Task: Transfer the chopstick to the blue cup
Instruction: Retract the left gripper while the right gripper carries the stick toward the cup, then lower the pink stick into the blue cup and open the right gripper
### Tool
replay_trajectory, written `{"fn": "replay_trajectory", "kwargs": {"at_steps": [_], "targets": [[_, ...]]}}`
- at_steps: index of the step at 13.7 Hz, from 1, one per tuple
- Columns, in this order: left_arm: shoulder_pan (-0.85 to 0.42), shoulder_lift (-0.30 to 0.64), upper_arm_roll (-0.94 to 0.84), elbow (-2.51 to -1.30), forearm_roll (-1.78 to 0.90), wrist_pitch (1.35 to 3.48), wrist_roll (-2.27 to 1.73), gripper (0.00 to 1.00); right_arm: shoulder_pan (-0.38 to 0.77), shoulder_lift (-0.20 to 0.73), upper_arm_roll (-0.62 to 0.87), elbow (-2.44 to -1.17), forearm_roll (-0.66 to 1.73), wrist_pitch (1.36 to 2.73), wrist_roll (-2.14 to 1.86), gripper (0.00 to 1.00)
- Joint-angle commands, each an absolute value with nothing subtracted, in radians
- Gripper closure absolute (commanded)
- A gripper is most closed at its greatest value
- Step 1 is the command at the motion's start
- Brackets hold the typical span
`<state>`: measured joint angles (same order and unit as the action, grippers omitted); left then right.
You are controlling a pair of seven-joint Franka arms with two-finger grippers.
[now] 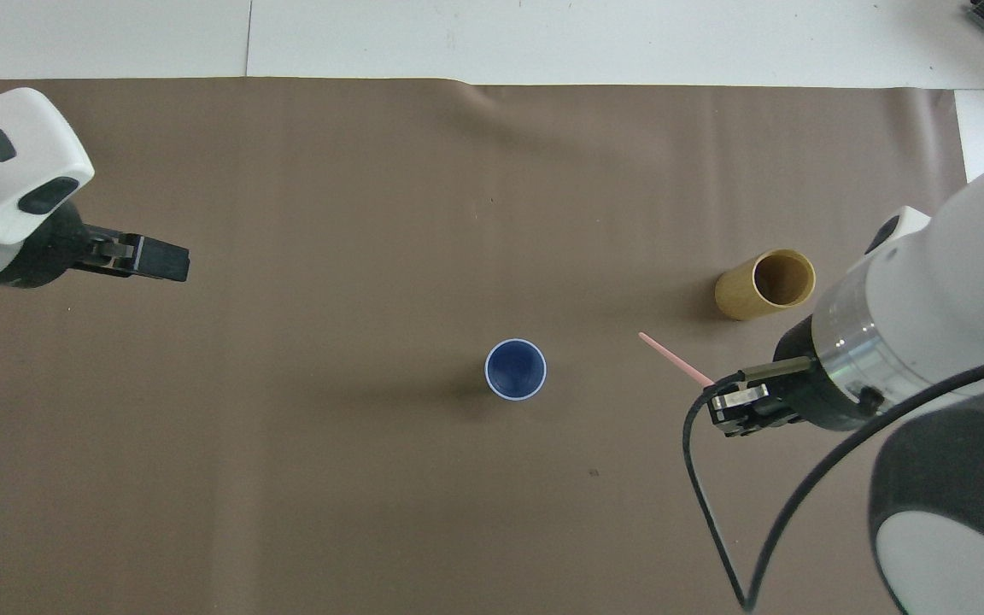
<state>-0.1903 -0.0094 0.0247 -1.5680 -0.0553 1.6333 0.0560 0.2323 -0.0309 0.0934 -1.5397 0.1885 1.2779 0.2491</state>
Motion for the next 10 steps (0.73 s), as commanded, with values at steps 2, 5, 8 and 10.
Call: {"fn": "replay_trajectory", "kwargs": {"at_steps": [2, 5, 8, 10], "targets": [[-0.129, 0.014, 0.015, -1.473, -0.057, 1.487, 0.115, 0.00, 0.302, -0.037, 0.092, -1.597, 0.284, 1.374, 0.395, 1.00], [-0.114, 0.023, 0.011, -1.441, -0.028, 1.453, 0.115, 0.00, 0.379, -0.011, 0.094, -1.637, 0.299, 1.460, 0.489, 1.00], [-0.121, 0.006, 0.009, -1.453, -0.015, 1.445, 0.110, 0.00, 0.420, 0.011, 0.094, -1.664, 0.328, 1.514, 0.535, 1.00], [-0.124, 0.000, 0.009, -1.460, -0.015, 1.451, 0.107, 0.00, 0.436, 0.023, 0.094, -1.683, 0.328, 1.522, 0.563, 1.00]]}}
